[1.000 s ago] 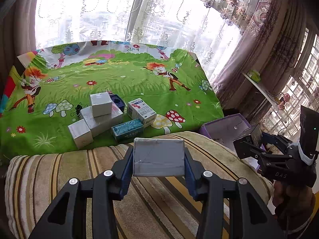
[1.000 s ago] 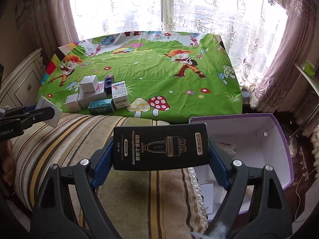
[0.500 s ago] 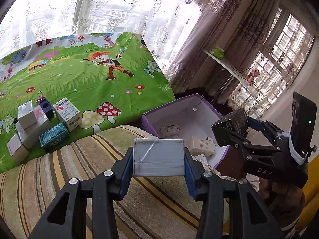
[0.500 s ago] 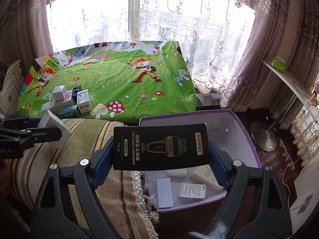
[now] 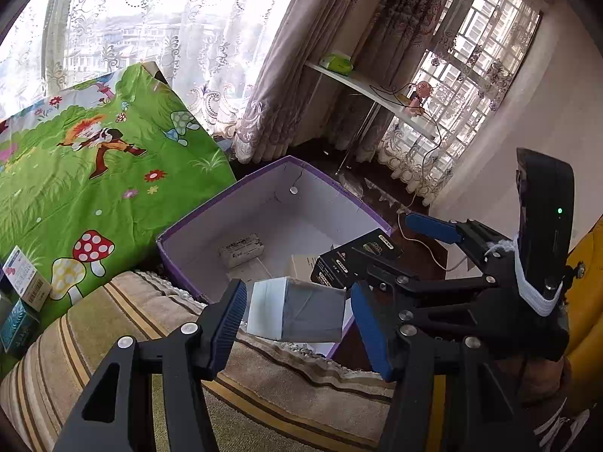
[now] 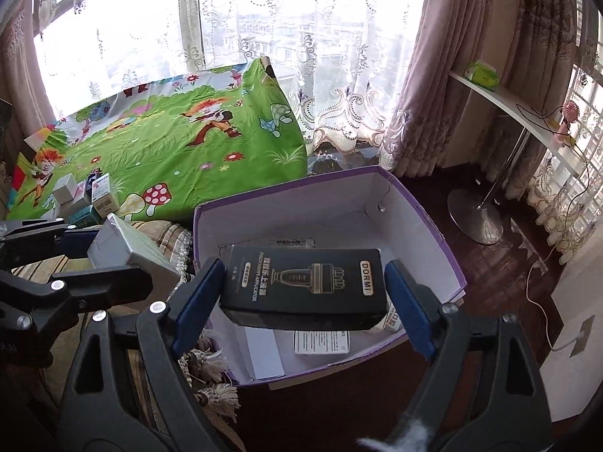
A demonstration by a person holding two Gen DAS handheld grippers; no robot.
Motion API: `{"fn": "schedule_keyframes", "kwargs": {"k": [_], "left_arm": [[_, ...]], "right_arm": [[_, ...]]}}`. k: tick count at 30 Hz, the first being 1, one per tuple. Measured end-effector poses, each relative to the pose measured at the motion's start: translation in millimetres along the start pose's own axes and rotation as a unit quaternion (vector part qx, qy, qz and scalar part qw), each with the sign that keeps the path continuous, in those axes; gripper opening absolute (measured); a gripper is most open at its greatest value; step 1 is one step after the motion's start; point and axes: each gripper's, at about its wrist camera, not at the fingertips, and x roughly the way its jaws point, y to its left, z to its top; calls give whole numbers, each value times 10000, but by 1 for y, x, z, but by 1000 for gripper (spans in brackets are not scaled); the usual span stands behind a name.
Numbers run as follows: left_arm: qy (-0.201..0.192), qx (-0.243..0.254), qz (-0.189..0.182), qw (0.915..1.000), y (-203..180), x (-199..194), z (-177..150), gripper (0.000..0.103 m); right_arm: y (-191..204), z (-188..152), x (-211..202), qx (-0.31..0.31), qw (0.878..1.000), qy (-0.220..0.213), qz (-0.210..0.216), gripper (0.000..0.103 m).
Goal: Organize rigid objects
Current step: 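Carry both held boxes into the purple box and open both tools, then move both tools back over the remaining boxes on the bed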
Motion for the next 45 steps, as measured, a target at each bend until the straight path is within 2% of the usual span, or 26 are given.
{"fn": "schedule_keyframes", "kwargs": {"k": [2, 5, 12, 16, 18, 20, 22, 24, 25, 32, 36, 40, 45], "left_arm": [[-29, -135, -1, 9999, 6, -3, -1, 75], [-147, -364, 39, 9992, 14, -12, -1, 83], [-182, -213, 761, 9967, 18, -29, -5, 83], [-466, -45, 1245, 9911, 20, -50, -7, 83], [-825, 79, 1586, 9839, 21, -68, -7, 83], [-1221, 215, 2037, 9711, 23, -88, -5, 85], [-1604, 410, 2394, 9567, 29, -107, -5, 90], [-1820, 542, 2765, 9421, 37, -120, -8, 103], [-1871, 554, 2856, 9383, 45, -126, -9, 103], [-1662, 2, 2776, 9462, 119, -153, -24, 103], [-1309, -521, 3243, 9354, 160, -160, -31, 103], [-981, -1208, 3379, 9282, 202, -162, -39, 103], [-659, -1855, 3150, 9285, 239, -158, -48, 103]], "right_arm": [[-4, -2, 1, 73, 10000, 10, -37, 100], [-3, -3, 4, 102, 9999, 83, 14, 100], [18, 0, 2, -130, 9996, 29, 235, 100], [31, 0, -1, -283, 9988, 13, 393, 100], [37, 1, -2, -349, 9985, -5, 413, 100], [41, 3, -4, -382, 9983, -28, 436, 100], [47, 6, -5, -409, 9979, -59, 502, 100], [55, 10, -7, -491, 9972, -93, 555, 100], [60, 12, -8, -557, 9967, -111, 575, 100], [97, 27, 1, -942, 9923, -137, 790, 100], [119, 37, 12, -1102, 9895, -99, 926, 100], [141, 51, 22, -1267, 9863, -57, 1059, 100], [170, 73, 38, -1480, 9822, 10, 1158, 100]]}}
